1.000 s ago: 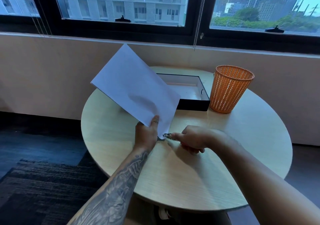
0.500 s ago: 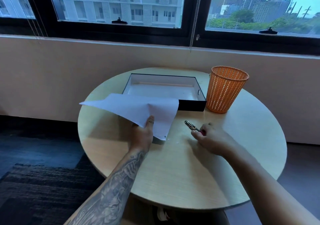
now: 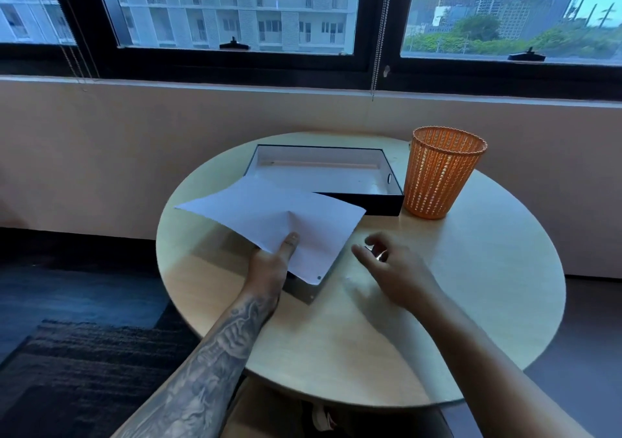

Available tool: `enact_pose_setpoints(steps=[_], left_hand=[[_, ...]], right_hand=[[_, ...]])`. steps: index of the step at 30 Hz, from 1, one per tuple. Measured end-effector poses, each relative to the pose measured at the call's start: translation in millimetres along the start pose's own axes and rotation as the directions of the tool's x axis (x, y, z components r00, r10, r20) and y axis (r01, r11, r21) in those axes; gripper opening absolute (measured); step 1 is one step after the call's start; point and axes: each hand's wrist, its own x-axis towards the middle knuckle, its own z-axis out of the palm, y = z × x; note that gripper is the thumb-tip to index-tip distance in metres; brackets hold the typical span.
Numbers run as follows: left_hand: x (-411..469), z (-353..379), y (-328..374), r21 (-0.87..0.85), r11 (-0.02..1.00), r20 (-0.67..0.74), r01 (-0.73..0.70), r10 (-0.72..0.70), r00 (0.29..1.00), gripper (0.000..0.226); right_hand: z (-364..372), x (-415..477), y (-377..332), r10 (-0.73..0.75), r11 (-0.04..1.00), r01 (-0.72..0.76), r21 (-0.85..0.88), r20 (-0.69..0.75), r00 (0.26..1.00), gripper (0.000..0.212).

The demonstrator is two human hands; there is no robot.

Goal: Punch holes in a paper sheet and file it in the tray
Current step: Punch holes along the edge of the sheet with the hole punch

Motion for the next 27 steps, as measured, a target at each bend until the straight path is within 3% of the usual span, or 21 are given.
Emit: enact_pose_setpoints(steps=[2,3,5,6,10,13,15,18,21,24,27], left_hand=[[2.1,-1.0,2.8,-0.025,0.998,0.044,0.059,-0.058,0.997,0.019],[3.5,-1.8,4.6,-0.033,0.996,0.062,0.086,-0.084,0.995,0.022],[4.4,-3.5,9.9,-0.036,0.991,0.105,0.130,-0.126,0.987,0.023],[3.9,-4.0,12.3,-0.024,0.989,0.129,0.147,-0.142,0.981,0.022],[1.5,-5.7,21.1,-0.017,0.979,0.184,0.203,-0.197,0.963,0.025],[-7.1,-3.6,27.7,-0.155,0.943,0.225,0.295,-0.257,0.940,0.041],[-17.1,-2.9,29.7,-0.238,0.907,0.329,0.348,-0.262,0.907,0.058],[-34.6,2.9,16.1,-0.144,0.944,0.359,0.298,-0.231,0.904,0.069],[-47.2,23.7,2.1,-0.054,0.970,0.263,0.237,-0.215,0.941,0.054],[-48.6,44.2,-0.1,-0.067,0.971,0.061,0.230,-0.226,0.972,0.037],[-41.2,51.3,-2.5,-0.077,0.965,-0.070,0.250,-0.256,0.964,0.043]], right_hand=[[7.2,3.8,-11.7,0.135,0.912,-0.192,0.362,0.178,0.975,0.035],[11.8,5.6,-15.7,0.208,0.786,-0.332,0.522,0.282,0.937,0.037],[21.3,7.6,-19.0,0.264,0.522,-0.529,0.669,0.464,0.846,0.042],[25.7,8.3,-18.9,0.257,0.462,-0.570,0.679,0.513,0.819,0.041],[37.9,12.0,-22.0,0.264,0.393,-0.525,0.755,0.454,0.851,0.016],[40.3,13.5,-26.5,0.294,0.345,-0.495,0.798,0.409,0.864,0.011],[42.3,15.0,-28.3,0.328,0.307,-0.496,0.812,0.399,0.856,0.008],[46.3,16.2,-34.5,0.384,0.278,-0.508,0.816,0.390,0.837,0.010],[55.1,14.0,-41.6,0.368,0.206,-0.555,0.806,0.462,0.807,0.019],[61.9,10.9,-48.9,0.340,0.188,-0.572,0.799,0.493,0.801,0.027],[62.5,8.3,-55.6,0.347,0.201,-0.565,0.800,0.482,0.805,0.033]])
